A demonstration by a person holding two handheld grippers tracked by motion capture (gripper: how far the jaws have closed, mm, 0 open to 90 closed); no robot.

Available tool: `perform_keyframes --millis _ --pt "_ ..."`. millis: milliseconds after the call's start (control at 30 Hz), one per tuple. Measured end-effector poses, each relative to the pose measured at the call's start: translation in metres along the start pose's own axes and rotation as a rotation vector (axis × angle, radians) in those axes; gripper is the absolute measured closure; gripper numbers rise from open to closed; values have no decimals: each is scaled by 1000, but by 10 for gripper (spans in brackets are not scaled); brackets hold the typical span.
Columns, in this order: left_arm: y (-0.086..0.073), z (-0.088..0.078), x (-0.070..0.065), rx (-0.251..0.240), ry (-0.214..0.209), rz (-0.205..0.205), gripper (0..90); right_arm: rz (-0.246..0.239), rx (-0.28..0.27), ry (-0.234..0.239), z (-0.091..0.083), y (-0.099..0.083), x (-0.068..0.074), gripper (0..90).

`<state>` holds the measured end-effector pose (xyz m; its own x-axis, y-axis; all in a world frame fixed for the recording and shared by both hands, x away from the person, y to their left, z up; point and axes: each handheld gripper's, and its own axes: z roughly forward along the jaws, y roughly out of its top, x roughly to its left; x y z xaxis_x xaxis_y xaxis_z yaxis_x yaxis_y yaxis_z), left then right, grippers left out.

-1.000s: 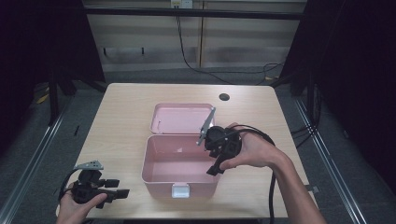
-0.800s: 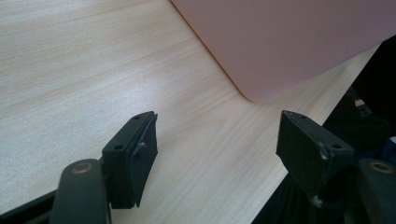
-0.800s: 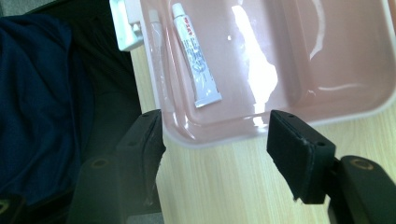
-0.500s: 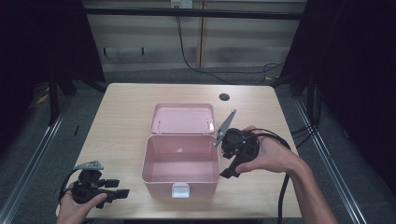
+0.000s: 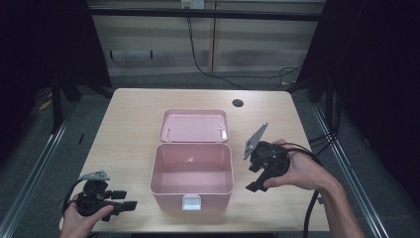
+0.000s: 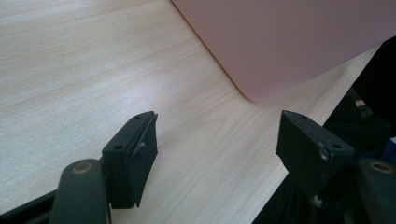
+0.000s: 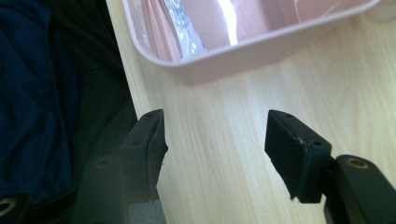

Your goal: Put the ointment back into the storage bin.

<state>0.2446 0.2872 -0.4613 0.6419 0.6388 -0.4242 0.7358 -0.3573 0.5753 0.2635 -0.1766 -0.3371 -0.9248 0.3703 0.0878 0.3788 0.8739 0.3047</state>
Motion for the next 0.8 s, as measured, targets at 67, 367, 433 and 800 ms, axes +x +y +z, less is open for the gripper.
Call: perform_keyframes --millis 67,367,433,800 --pt "0 0 0 -2 -1 0 290 16 -2 -2 4 -4 -1 386" --pt "0 0 0 1 3 1 290 27 8 10 21 -17 -3 386" --pt "0 0 -1 2 2 -1 290 18 -2 14 26 -20 -3 392" --pt "0 1 0 7 0 1 290 49 1 32 57 -38 -4 387"
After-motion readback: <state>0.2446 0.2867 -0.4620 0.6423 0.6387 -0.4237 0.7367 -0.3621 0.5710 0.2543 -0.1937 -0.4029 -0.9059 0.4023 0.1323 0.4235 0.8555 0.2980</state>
